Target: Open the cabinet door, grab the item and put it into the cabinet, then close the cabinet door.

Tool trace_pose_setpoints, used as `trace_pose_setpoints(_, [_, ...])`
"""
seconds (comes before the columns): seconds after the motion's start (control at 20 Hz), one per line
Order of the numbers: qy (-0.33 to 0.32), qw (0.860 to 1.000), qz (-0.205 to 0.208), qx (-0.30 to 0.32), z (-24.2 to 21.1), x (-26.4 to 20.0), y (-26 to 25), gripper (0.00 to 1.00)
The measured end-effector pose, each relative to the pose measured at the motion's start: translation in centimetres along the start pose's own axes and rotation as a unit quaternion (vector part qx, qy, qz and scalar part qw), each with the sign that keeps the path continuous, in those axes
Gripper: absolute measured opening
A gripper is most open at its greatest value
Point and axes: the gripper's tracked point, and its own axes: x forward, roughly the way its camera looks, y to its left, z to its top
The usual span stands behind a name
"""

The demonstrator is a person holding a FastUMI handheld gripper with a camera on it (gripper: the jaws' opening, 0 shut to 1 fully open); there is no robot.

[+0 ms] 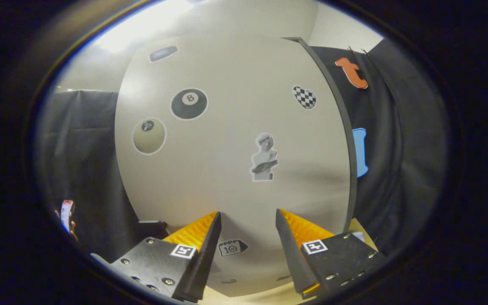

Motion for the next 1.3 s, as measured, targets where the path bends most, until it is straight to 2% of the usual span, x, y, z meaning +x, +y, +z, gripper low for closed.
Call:
trace_pose_setpoints(0.45, [0.0,1.0,-0.002,0.011,-0.5,2.9,0.1,0.76])
trace_pose_setpoints(0.7, [-0.006,1.0,-0.018,-0.02,-0.4,2.7,-0.1,0.76])
trace_pose_setpoints(0.95, [-0.008,1.0,-0.02,-0.012,-0.2,2.4,-0.3,0.76])
trace_pose_setpoints(1.0, [-0.007,1.0,-0.017,-0.012,0.0,2.3,-0.1,0.71])
trace_pose_setpoints(1.3, [-0.015,1.0,-0.006,-0.003,0.6,2.2,0.0,0.72])
